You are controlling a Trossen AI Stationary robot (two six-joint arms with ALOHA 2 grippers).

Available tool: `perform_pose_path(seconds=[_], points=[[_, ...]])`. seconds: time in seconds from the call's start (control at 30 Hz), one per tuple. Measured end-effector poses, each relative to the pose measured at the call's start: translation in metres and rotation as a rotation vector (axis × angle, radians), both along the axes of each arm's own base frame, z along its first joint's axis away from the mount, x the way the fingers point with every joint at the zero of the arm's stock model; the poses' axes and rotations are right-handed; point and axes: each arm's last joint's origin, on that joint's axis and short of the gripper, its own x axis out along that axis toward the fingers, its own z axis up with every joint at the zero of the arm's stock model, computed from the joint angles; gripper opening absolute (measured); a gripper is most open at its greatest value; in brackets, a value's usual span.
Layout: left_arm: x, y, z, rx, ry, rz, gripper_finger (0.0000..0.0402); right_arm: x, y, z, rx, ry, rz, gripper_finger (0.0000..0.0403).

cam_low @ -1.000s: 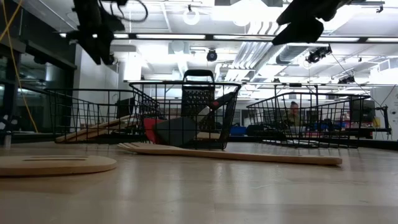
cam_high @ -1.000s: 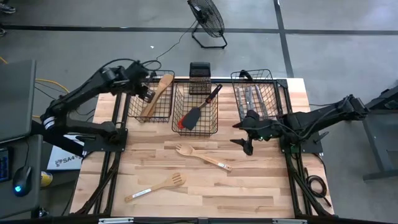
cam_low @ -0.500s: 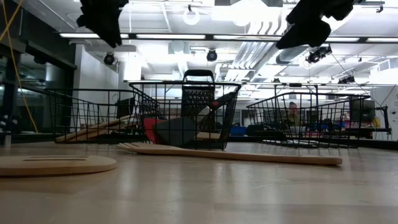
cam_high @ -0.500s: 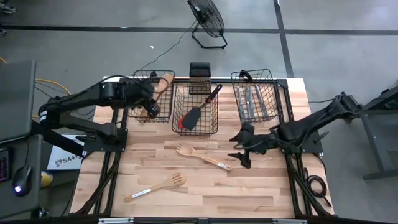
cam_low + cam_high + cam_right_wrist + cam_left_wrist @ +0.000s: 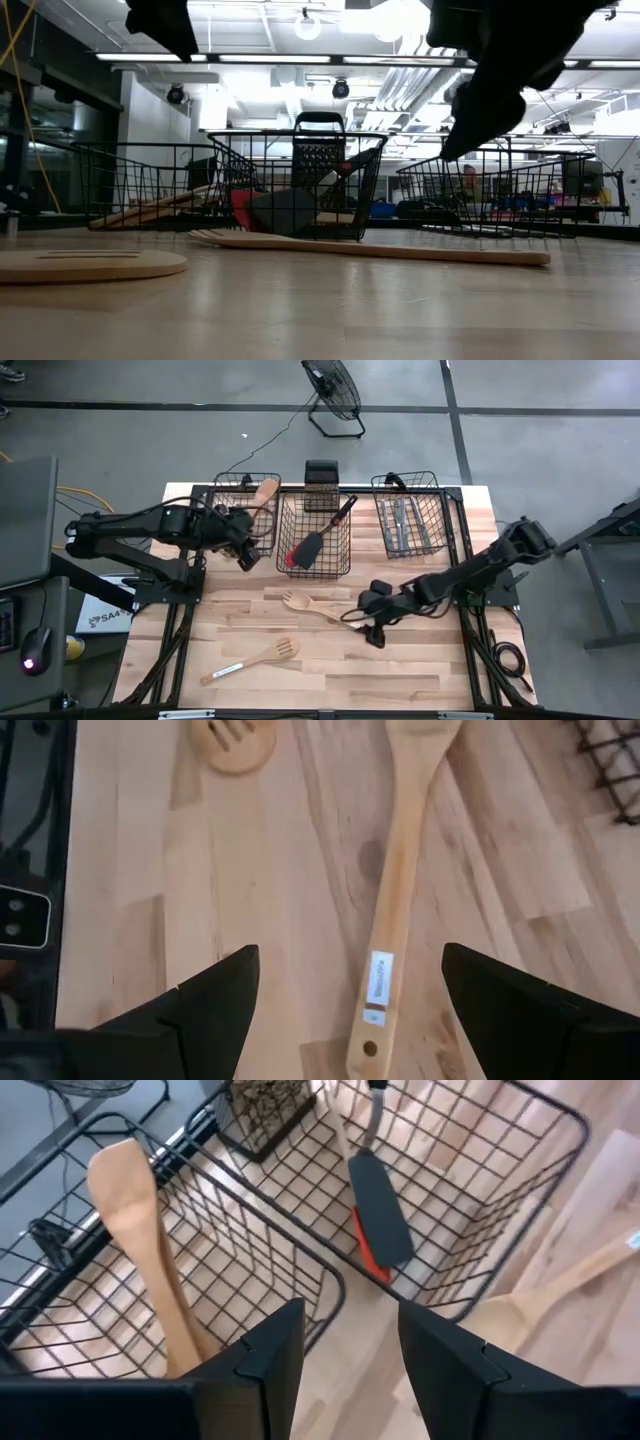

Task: Pick & Place Kitchen Items
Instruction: Put the light brown wooden serving fork into the left wire basket

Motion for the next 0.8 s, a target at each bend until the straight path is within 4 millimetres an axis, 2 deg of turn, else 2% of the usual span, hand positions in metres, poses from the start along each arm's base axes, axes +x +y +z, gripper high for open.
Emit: perform_pose_path(seconds=[0.17,0.47,0.6,0.8], points=[[0.0,-0.005,0.0,0.009,-0.01,-0.001,0.0159,0.02,0.005,-0.001,-0.072,0.056,0.021,0.0307],[0.0,-0.005,0.0,0.012,-0.012,0.006,0.0159,0.052,-0.004,-0.015,-0.076,0.226,-0.012,0.0282],[0.0,-0.004,0.001,0.013,-0.012,0.007,0.0159,0.056,-0.008,-0.02,-0.083,0.301,-0.046,0.0271],[0.0,-0.004,0.001,0.014,-0.012,0.007,0.0159,0.051,-0.009,-0.025,-0.077,0.372,-0.083,0.0262]])
